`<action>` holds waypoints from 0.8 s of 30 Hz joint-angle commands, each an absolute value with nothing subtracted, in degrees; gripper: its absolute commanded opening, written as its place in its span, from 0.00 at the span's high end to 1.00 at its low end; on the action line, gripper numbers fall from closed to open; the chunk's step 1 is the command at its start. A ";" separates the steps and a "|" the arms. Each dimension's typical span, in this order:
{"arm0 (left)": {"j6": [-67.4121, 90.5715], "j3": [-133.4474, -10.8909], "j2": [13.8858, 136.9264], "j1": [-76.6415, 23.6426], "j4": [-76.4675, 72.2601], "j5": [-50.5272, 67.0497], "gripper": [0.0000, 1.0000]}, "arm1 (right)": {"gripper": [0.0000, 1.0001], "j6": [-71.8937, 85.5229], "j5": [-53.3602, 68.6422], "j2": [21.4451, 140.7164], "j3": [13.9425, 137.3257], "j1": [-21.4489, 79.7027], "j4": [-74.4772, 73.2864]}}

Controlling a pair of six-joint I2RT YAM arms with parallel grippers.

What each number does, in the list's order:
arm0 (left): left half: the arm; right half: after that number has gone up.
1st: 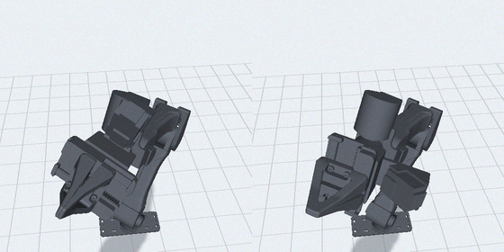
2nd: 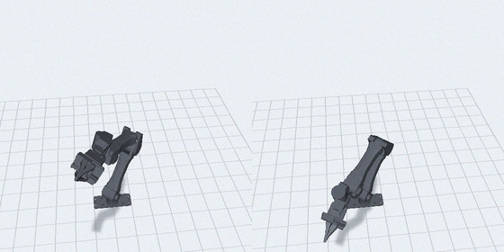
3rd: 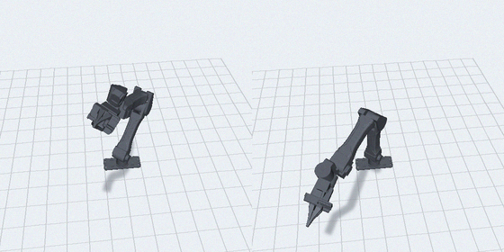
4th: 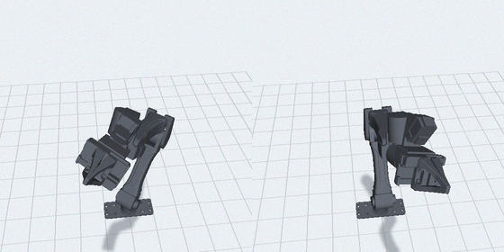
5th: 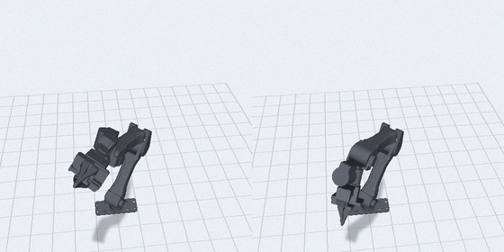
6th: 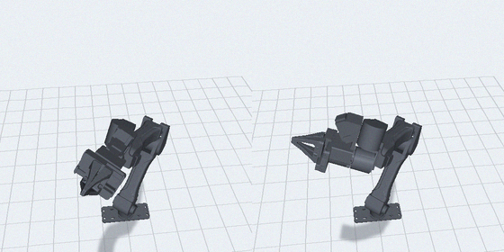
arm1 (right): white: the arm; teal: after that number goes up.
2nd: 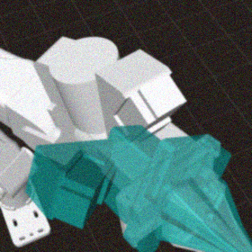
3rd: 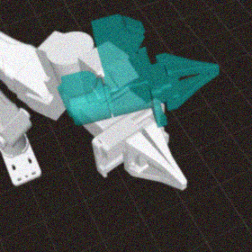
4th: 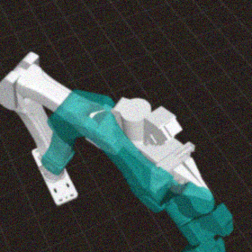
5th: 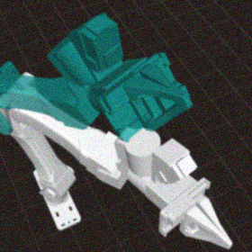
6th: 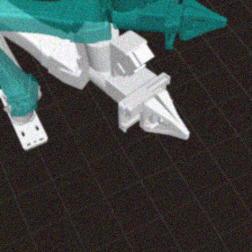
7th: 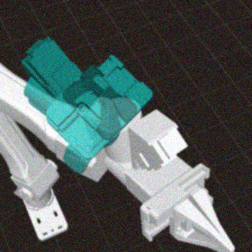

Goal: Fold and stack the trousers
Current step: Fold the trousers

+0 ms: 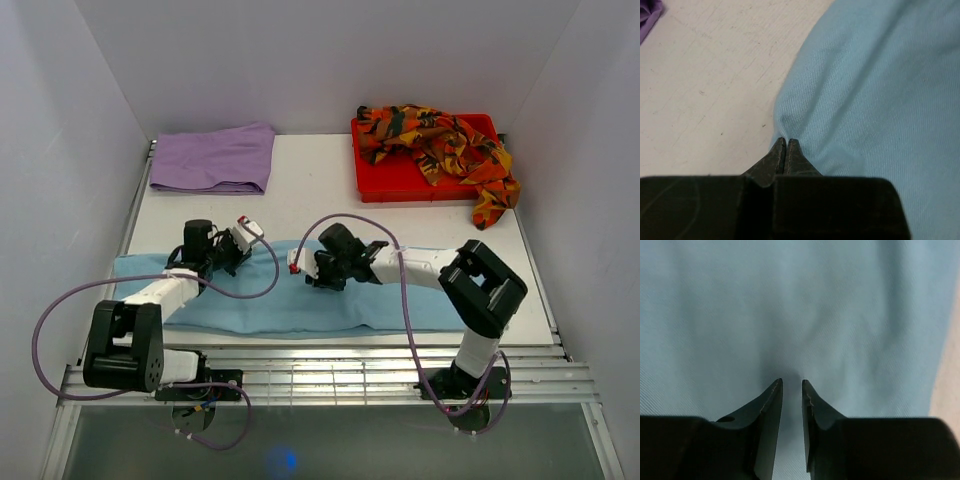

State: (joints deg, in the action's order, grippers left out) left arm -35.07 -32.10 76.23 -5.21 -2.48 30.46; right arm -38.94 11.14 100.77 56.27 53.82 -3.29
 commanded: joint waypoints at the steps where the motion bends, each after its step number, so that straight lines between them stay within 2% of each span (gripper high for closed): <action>1: -46.91 -27.96 71.55 -6.32 -8.34 29.09 0.99 | 0.71 -29.47 21.25 99.67 63.77 46.08 -13.53; 2: -49.72 -25.60 69.80 -6.76 -8.96 29.18 1.00 | 0.58 -28.05 22.40 99.67 66.16 44.58 -13.88; 5: -53.77 -21.46 66.64 -8.35 -11.86 29.62 0.99 | 0.41 -24.97 26.98 104.30 78.33 40.70 -18.34; 11: -67.40 -13.28 61.97 -12.04 -18.80 30.85 0.99 | 0.32 -23.65 36.02 120.13 103.23 40.25 -30.57; 14: -73.02 -9.68 60.30 -13.27 -21.18 30.85 1.00 | 0.25 -24.60 39.28 123.57 106.08 41.83 -30.59; 19: -85.40 -2.03 58.28 -13.97 -27.59 31.55 1.00 | 0.21 -22.33 42.45 127.70 106.88 43.68 -30.41; 24: -91.14 1.93 57.57 -13.98 -30.76 32.17 0.99 | 0.18 -20.13 44.91 129.37 106.26 44.30 -29.45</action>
